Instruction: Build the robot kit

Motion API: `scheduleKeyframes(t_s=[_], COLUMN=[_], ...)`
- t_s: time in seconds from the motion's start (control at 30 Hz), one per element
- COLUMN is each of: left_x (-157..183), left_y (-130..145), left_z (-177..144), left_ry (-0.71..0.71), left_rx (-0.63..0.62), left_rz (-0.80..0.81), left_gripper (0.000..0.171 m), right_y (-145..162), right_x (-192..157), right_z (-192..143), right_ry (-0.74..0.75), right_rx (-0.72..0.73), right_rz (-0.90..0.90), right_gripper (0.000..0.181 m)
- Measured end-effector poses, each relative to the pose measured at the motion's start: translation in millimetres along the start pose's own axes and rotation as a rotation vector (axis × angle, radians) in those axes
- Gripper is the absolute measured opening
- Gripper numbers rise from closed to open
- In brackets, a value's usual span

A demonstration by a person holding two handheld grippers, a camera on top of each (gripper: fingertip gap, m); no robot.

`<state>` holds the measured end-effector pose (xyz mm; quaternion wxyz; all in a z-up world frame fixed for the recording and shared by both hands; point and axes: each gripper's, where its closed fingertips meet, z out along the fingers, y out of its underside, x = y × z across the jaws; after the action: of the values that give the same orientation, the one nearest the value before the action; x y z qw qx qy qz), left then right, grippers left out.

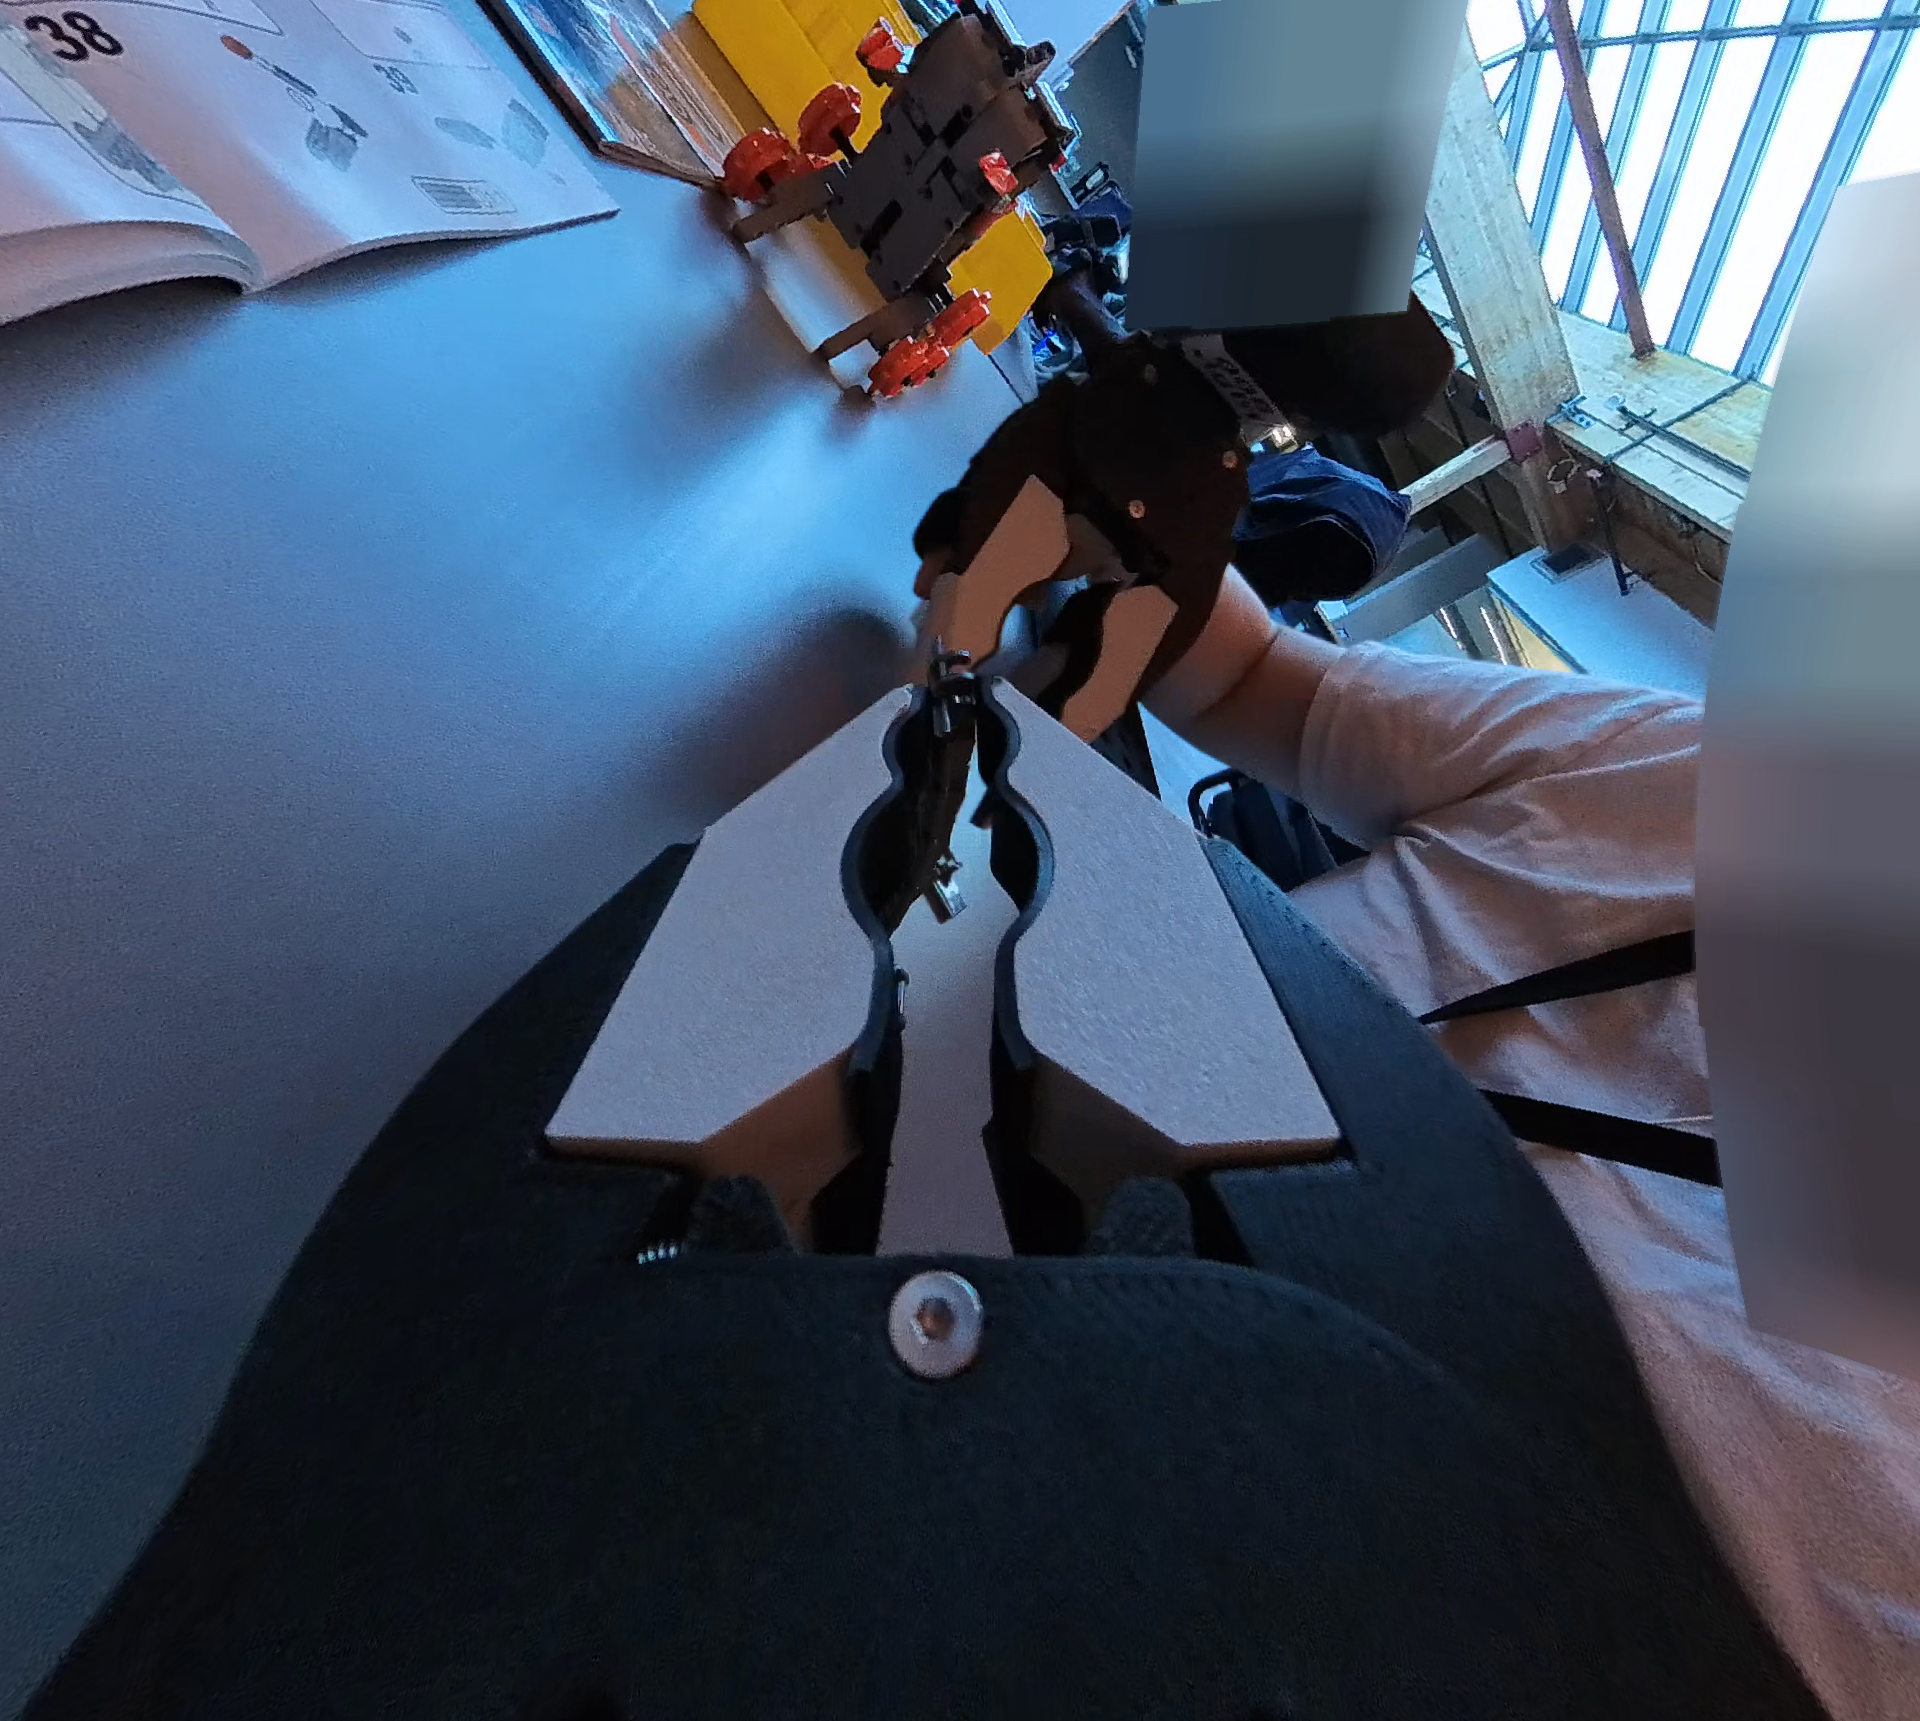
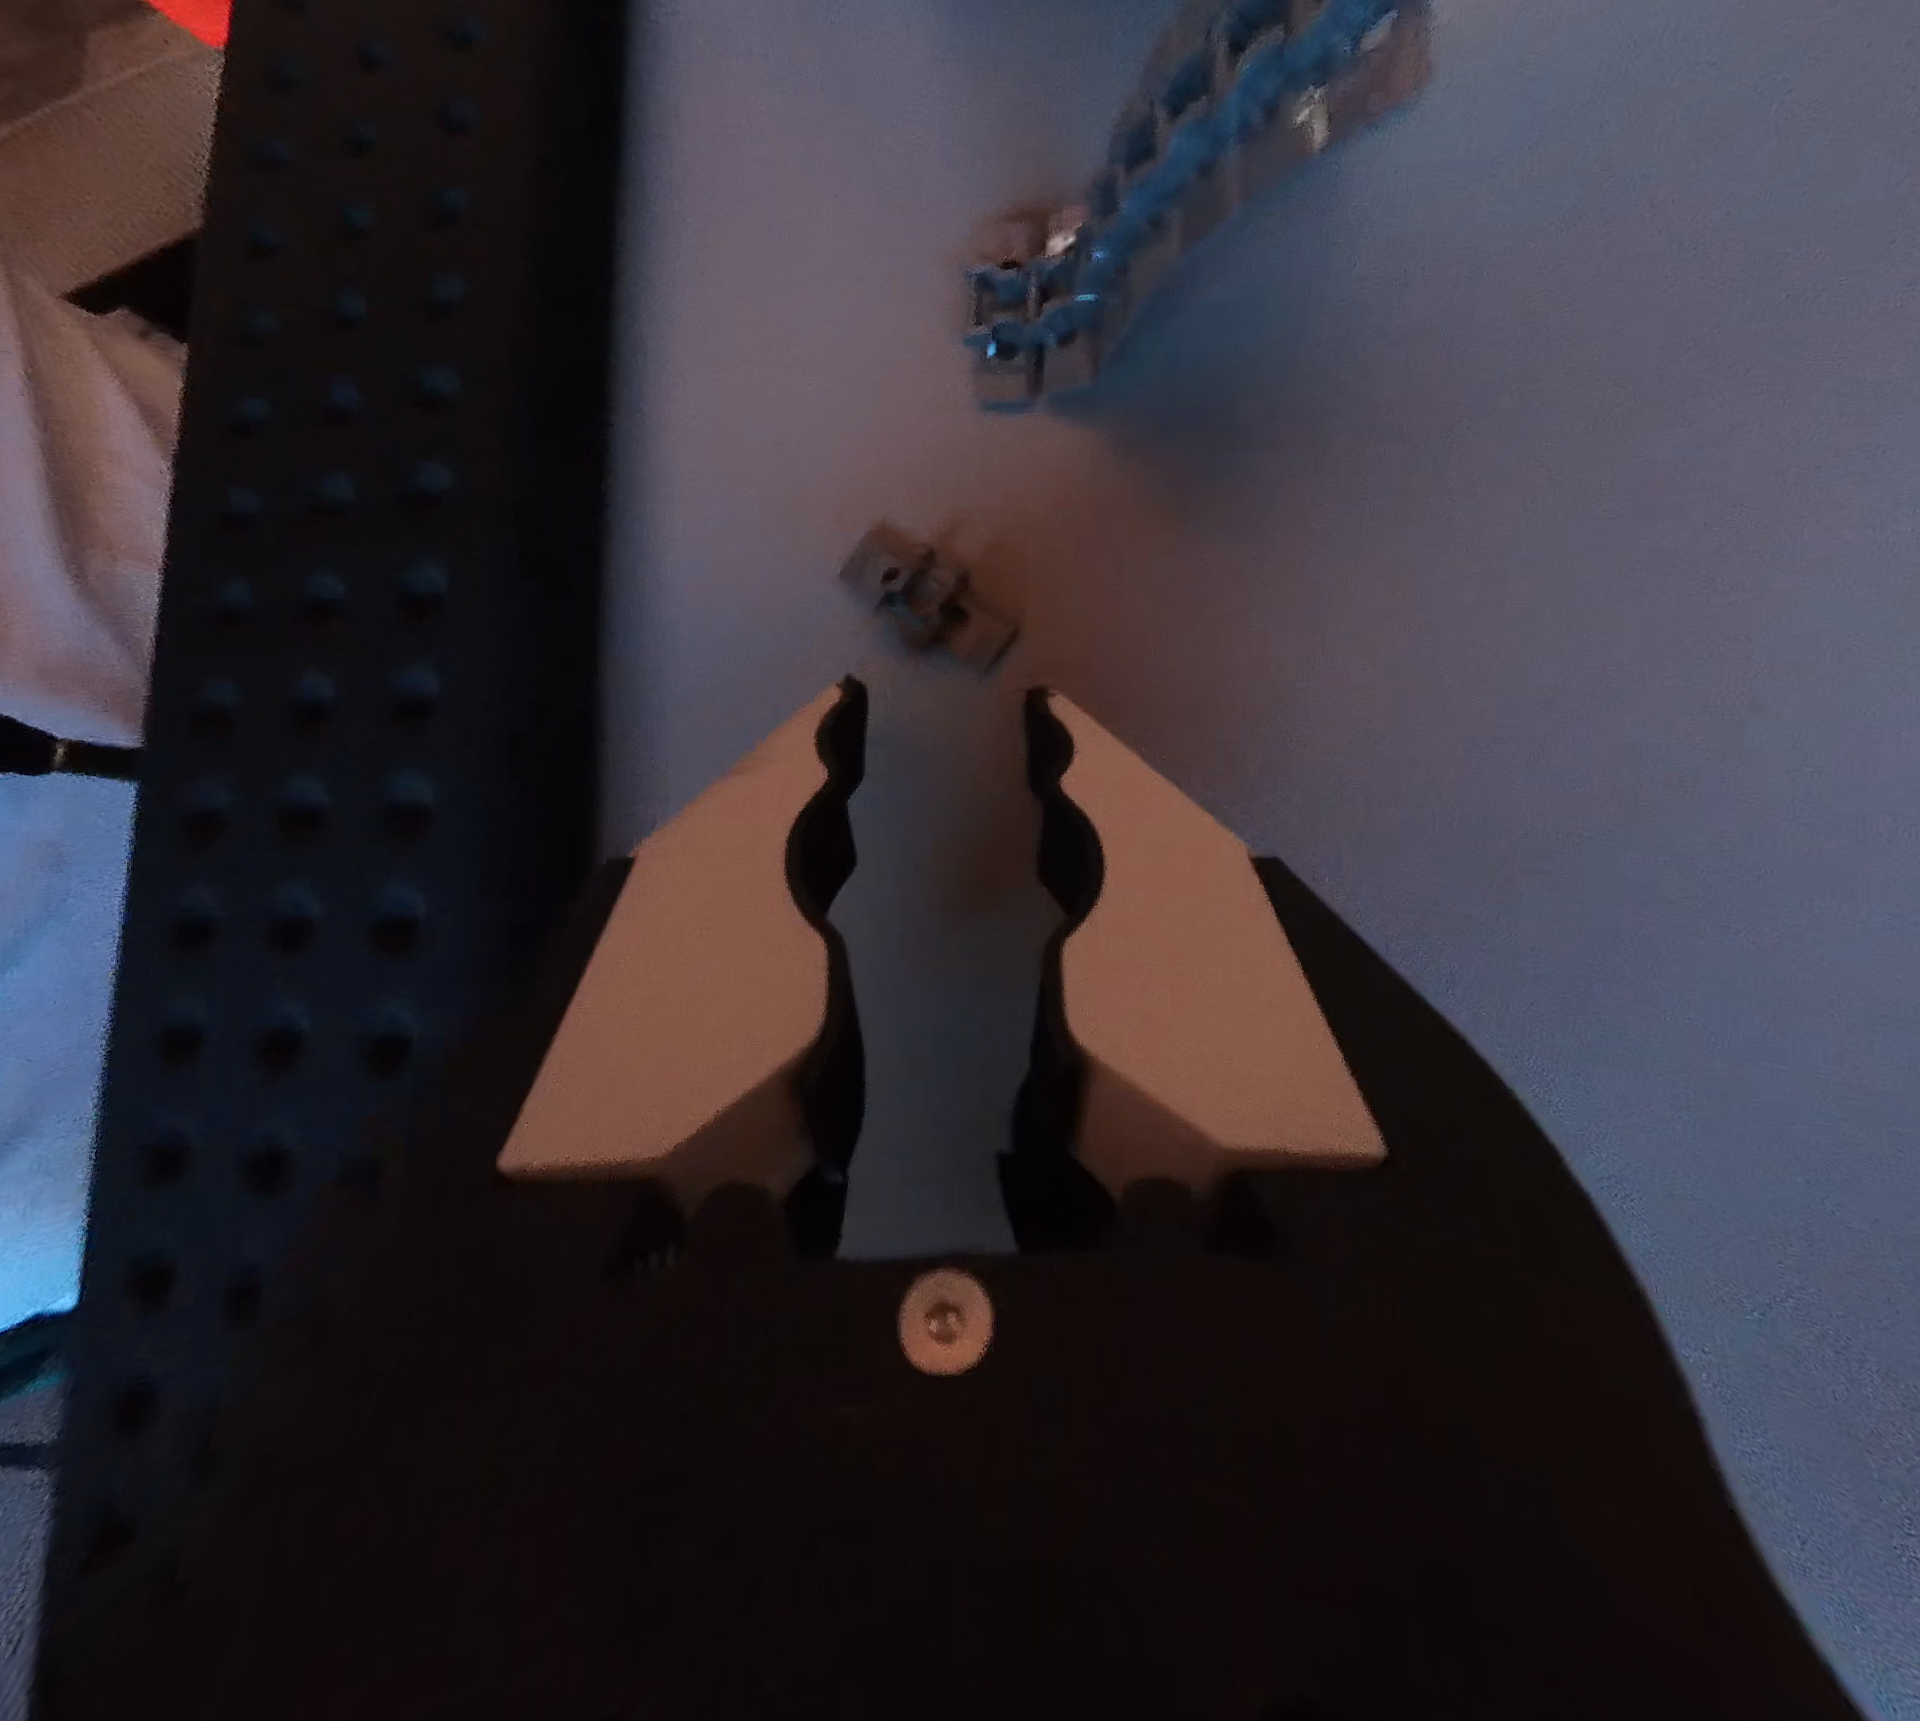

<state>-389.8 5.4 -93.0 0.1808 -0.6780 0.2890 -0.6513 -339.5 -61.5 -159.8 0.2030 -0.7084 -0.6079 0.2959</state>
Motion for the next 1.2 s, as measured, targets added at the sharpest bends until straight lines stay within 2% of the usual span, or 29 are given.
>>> scheduleKeyframes(t_s=[0.07,0.17,0.2,0.23,0.37,0.4,0.43,0.53,0.67,0.73,0.83,0.9,0.97,1.07,1.17,1.2], left_x=[-1,0,1,1,-1,-2,-3,-5,-7,-6,-3,-1,2,10,15,15], left_y=[0,0,1,1,2,2,2,2,0,1,5,7,9,6,6,5], left_z=[0,1,2,2,3,3,3,3,1,1,4,7,10,12,13,14], left_ry=[-0.006,0.004,0.008,0.01,0.008,0.005,0.003,-0.012,-0.031,-0.024,-0.018,-0.022,-0.018,0.006,0.025,0.031], left_rx=[0.004,0.004,0.001,0.003,0.005,0.001,-0.001,0.001,0.007,0.003,-0.025,-0.039,-0.052,-0.034,-0.031,-0.022], left_rz=[-0.001,-0.003,-0.004,-0.004,-0.011,-0.016,-0.017,-0.007,0.004,0.01,0.034,0.068,0.097,0.126,0.137,0.131], left_gripper=[0.005,0.006,0.006,0.006,0.005,0.005,0.006,0.005,0.005,0.005,0.005,0.005,0.005,0.005,0.006,0.009], right_y=[1,-14,-17,-16,-10,-12,-13,-15,-10,-9,-29,-57,-78,-82,-79,-79], right_x=[-6,0,1,1,-9,-8,-5,-1,17,1,3,24,40,47,32,29], right_z=[-3,-2,1,5,16,17,17,16,9,8,-5,-18,-24,-19,-14,-13], right_ry=[-0.003,0.074,0.066,0.024,-0.204,-0.212,-0.198,-0.151,0.112,0.063,0.077,0.09,0.023,-0.093,-0.244,-0.272], right_rx=[0.0,0.081,0.102,0.09,0.005,0.013,0.021,0.018,0.037,0.064,0.186,0.339,0.464,0.506,0.51,0.508], right_rz=[-0.104,-0.531,-0.613,-0.622,-0.437,-0.406,-0.383,-0.27,-0.12,-0.072,-0.088,0.035,0.194,0.312,0.333,0.345], right_gripper=[0.029,0.029,0.028,0.028,0.024,0.022,0.015,0.013,0.013,0.025,0.032,0.032,0.033,0.032,0.0,0.0])
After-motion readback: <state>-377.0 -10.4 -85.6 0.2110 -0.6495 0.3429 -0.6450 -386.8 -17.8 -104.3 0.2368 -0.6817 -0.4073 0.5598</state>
